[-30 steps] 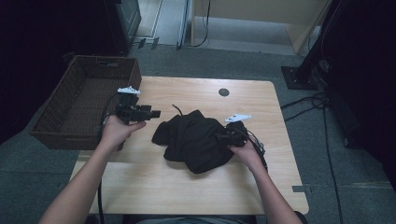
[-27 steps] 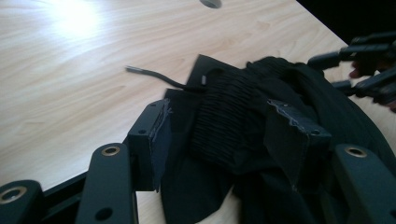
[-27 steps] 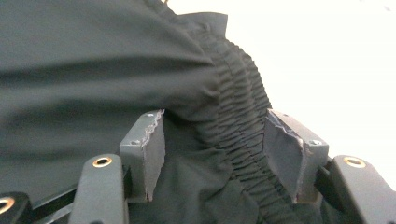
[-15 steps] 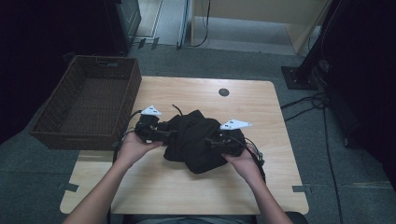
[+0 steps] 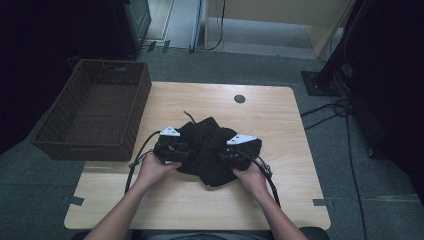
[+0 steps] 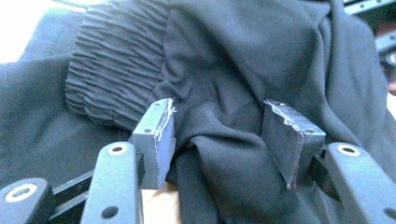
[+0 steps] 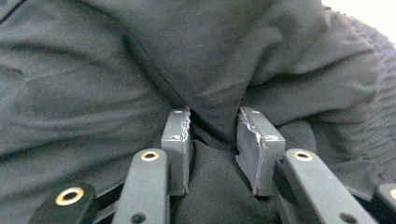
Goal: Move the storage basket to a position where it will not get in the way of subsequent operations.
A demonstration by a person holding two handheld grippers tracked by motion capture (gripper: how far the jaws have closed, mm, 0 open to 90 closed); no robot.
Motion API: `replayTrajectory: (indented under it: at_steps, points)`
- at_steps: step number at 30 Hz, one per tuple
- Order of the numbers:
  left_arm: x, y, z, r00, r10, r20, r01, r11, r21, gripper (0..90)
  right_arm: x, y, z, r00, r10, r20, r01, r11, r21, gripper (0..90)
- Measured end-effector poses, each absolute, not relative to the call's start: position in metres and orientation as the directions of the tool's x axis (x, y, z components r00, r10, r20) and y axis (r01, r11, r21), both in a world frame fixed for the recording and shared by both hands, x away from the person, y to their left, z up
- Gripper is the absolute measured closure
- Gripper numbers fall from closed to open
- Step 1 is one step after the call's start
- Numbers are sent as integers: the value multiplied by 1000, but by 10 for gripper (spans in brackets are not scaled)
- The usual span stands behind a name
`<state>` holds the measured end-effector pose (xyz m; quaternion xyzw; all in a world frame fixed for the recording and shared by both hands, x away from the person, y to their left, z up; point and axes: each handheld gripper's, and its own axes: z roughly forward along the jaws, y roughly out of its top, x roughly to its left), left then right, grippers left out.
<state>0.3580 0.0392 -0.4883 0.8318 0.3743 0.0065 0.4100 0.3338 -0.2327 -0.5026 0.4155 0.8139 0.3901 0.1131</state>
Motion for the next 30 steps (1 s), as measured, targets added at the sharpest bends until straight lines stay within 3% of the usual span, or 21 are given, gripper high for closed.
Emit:
replayTrajectory:
  at_steps: [8, 15, 17, 23, 30]
  points:
    - [361, 42, -494, 705, 649, -285, 618, -366, 696, 456, 365, -233, -506, -662, 741, 111, 543, 373, 753, 603]
    - [358, 48, -490, 693, 663, -284, 624, -354, 697, 450, 389, -238, -506, -614, 782, 107, 558, 335, 759, 550]
    - [356, 54, -486, 692, 674, -258, 613, -361, 703, 447, 391, -239, -495, -593, 794, 135, 589, 313, 745, 528]
    - [355, 74, -480, 666, 691, -281, 630, -319, 708, 451, 376, -232, -443, -590, 802, 90, 532, 303, 791, 521]
    - [351, 89, -476, 657, 692, -299, 635, -293, 715, 461, 368, -185, -416, -640, 766, 64, 497, 349, 795, 441]
